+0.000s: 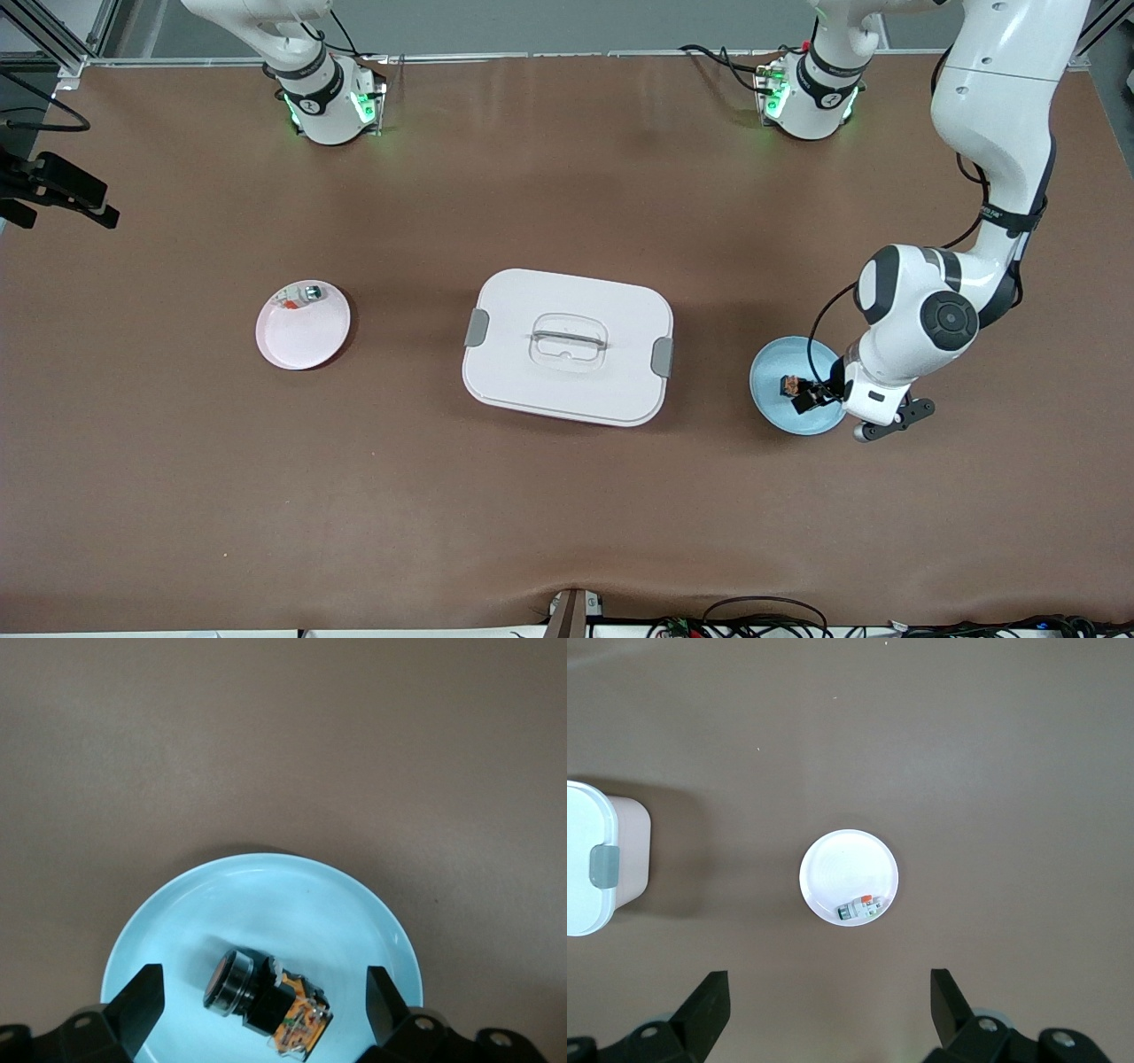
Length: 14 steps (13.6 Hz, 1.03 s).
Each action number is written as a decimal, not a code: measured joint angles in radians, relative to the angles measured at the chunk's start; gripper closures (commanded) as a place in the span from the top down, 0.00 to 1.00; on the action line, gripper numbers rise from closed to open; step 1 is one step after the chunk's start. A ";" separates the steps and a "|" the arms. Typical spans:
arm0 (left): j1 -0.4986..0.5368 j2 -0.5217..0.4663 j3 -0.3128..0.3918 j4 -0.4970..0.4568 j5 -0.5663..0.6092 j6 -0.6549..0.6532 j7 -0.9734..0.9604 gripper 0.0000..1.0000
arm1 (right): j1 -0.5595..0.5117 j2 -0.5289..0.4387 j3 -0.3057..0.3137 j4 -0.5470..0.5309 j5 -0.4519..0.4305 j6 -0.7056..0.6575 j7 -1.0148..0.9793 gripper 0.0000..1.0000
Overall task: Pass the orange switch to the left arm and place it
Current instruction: 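Open the left gripper to release the switch on the plate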
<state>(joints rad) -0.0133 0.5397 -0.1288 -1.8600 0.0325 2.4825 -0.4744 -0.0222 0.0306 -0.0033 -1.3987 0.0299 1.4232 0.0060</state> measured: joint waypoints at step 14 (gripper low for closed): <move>-0.023 -0.100 0.057 -0.037 -0.062 0.002 0.312 1.00 | 0.000 0.000 0.001 0.000 0.000 0.003 0.000 1.00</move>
<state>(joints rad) -0.0364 0.4402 -0.0714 -1.8969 -0.0293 2.4841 -0.1627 -0.0222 0.0306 -0.0027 -1.3986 0.0300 1.4264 0.0060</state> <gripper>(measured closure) 0.000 0.000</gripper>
